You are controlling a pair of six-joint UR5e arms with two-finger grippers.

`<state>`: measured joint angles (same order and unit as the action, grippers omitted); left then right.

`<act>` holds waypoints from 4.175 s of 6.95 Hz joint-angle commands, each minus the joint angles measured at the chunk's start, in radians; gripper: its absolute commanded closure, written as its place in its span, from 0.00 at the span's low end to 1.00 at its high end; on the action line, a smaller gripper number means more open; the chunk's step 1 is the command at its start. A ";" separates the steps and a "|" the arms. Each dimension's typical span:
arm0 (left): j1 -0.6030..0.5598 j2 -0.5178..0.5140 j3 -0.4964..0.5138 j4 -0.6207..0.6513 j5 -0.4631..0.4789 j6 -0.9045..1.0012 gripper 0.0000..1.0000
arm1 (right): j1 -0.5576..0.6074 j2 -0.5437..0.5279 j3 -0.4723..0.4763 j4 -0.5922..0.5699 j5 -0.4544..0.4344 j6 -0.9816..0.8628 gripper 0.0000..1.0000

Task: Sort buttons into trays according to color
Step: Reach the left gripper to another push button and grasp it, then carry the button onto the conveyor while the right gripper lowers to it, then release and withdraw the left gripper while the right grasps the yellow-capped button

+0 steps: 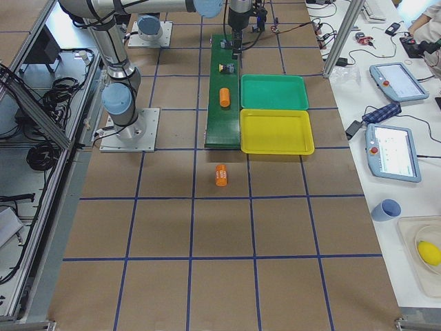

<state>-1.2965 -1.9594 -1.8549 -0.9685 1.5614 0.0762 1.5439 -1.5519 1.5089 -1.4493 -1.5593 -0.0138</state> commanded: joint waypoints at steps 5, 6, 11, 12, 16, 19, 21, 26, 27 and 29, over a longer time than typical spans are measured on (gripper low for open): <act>-0.003 -0.032 -0.015 -0.004 -0.018 -0.024 1.00 | -0.058 0.032 -0.027 0.161 -0.001 0.006 0.00; -0.003 -0.016 -0.004 -0.004 -0.011 -0.023 1.00 | -0.058 0.074 -0.012 0.114 0.007 -0.005 0.00; -0.165 0.178 0.060 -0.191 -0.044 0.104 1.00 | -0.048 0.242 0.006 -0.059 0.094 -0.085 0.00; -0.212 0.188 0.054 -0.196 -0.041 0.131 1.00 | -0.048 0.231 0.054 -0.083 0.097 -0.069 0.00; -0.291 0.169 -0.030 -0.139 -0.020 0.206 1.00 | -0.007 0.233 0.181 -0.317 0.096 0.205 0.00; -0.290 0.172 -0.055 -0.139 -0.020 0.206 1.00 | -0.004 0.221 0.250 -0.332 0.084 0.209 0.00; -0.290 0.174 -0.038 -0.141 -0.018 0.206 0.00 | -0.004 0.217 0.287 -0.368 0.097 0.212 0.00; -0.065 0.081 0.130 -0.133 -0.020 0.211 0.00 | -0.004 0.222 0.336 -0.433 0.099 0.204 0.00; -0.028 0.029 0.146 -0.058 -0.018 0.211 0.00 | -0.004 0.225 0.338 -0.434 0.099 0.204 0.00; 0.025 -0.092 0.173 0.013 -0.021 0.215 0.00 | -0.004 0.230 0.340 -0.439 0.097 0.204 0.00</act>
<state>-1.3047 -1.9787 -1.6993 -0.9949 1.5417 0.2878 1.5402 -1.3256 1.8469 -1.8856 -1.4613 0.1904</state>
